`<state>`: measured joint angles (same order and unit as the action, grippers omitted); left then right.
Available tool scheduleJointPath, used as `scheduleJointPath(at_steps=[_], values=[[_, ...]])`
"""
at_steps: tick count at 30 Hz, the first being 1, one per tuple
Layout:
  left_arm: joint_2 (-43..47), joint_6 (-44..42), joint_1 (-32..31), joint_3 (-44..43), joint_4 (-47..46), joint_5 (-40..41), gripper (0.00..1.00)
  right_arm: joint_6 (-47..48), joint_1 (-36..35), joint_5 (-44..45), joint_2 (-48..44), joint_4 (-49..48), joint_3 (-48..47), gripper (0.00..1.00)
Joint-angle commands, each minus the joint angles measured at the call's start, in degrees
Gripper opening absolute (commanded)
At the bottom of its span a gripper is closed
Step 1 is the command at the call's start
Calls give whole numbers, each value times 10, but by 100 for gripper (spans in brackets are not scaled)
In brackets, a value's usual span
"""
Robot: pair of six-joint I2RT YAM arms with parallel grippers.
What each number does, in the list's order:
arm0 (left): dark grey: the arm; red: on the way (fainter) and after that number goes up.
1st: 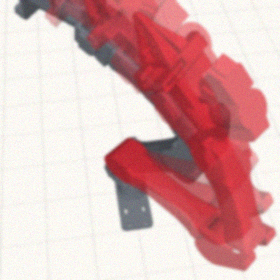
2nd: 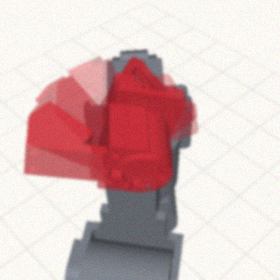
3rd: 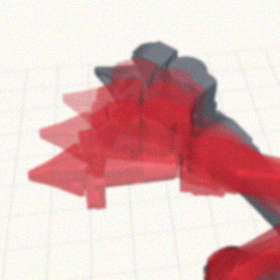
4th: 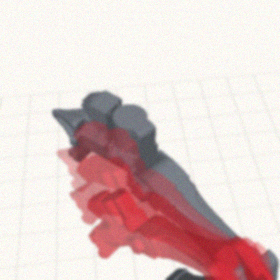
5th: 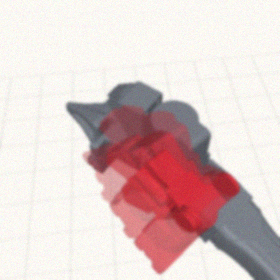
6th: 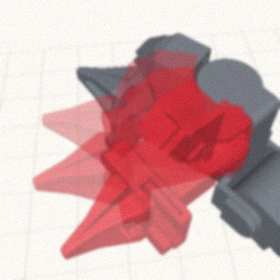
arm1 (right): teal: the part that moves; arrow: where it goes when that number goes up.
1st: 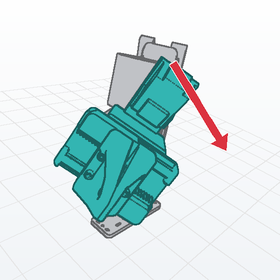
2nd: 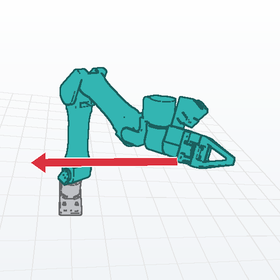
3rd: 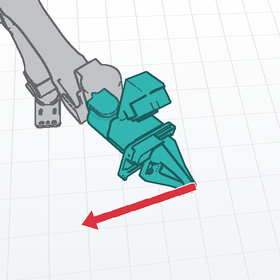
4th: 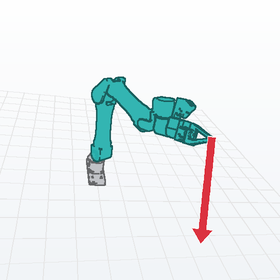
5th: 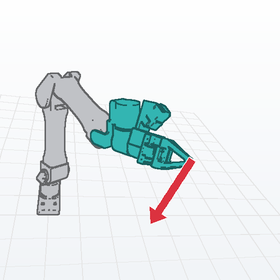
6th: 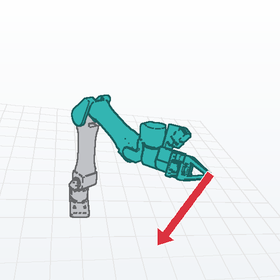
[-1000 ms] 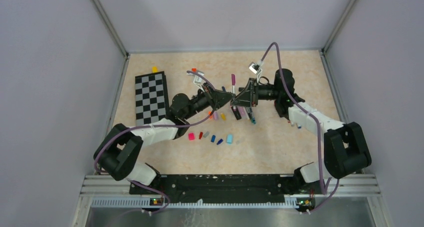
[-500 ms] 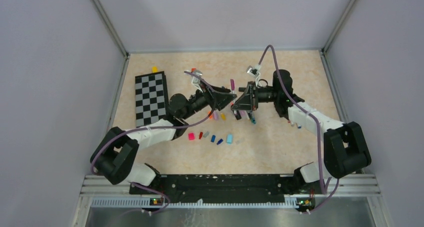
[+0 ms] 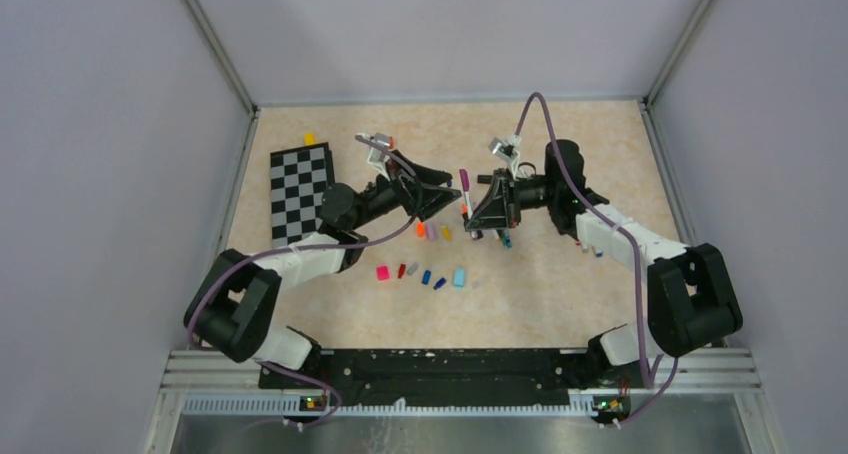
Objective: Open the pen caps
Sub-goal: Open the pen cap from the pen.
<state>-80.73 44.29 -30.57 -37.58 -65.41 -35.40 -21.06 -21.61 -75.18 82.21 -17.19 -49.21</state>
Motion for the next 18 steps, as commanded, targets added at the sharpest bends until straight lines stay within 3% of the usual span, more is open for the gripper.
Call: scheduleJointPath(at_steps=[1,7,18], values=[[-54,115,16,-29,-132,-76,81,15,-9,-25,-15,-21,-24,0],[-95,187,17,-44,-221,-94,71,17,-12,-20,-9,-19,-22,0],[-108,212,17,-62,-221,-102,53,26,-21,-17,8,-3,-29,0]])
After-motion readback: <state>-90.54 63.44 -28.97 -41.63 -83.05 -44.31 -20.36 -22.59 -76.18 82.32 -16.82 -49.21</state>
